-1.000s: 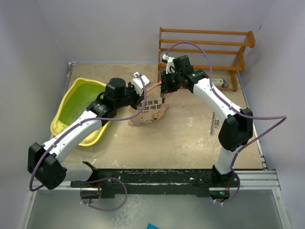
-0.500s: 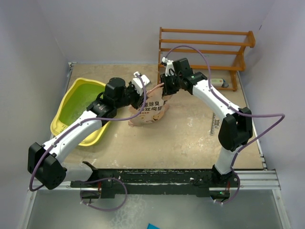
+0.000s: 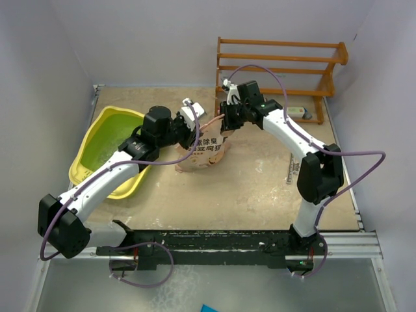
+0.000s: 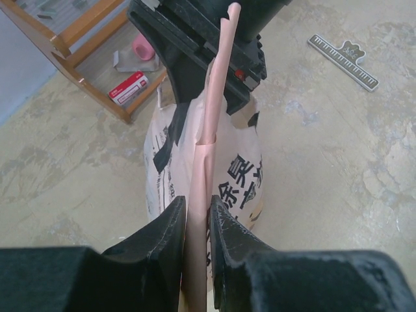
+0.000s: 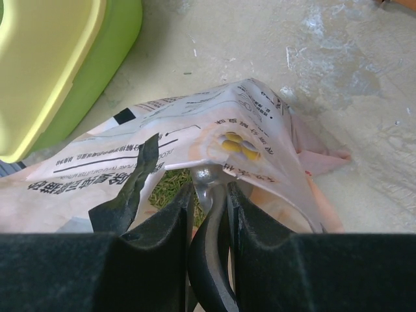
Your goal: Fill the litter box with clean litter
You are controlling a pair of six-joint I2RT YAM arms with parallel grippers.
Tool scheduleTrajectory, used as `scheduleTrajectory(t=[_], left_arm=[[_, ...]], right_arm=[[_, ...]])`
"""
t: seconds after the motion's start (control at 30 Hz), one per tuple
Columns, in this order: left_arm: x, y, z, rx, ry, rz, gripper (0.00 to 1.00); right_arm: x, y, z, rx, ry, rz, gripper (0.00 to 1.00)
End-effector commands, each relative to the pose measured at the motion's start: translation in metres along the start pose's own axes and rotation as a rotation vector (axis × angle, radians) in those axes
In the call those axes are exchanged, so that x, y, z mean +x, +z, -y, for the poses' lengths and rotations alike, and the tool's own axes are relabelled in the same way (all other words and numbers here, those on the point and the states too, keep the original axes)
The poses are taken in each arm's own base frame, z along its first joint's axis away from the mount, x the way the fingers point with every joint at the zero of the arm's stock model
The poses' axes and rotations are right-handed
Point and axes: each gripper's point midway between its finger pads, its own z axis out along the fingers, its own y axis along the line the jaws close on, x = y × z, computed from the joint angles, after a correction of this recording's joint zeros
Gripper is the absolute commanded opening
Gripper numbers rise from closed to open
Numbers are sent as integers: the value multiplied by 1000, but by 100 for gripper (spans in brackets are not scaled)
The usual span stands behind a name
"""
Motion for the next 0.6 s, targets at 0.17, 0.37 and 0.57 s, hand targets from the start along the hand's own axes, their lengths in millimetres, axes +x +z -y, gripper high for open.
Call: scheduleTrajectory(t=[0.17, 0.37, 0.57], left_arm=[[1, -1, 10, 36, -27, 26, 23], [5, 1, 11, 37, -34, 19, 23], [8, 0, 11, 34, -34, 9, 22]], right_arm=[[46, 21, -24, -148, 163, -173, 0], [44, 22, -34, -230, 214, -157, 0], [36, 20, -43, -311, 283, -121, 0]])
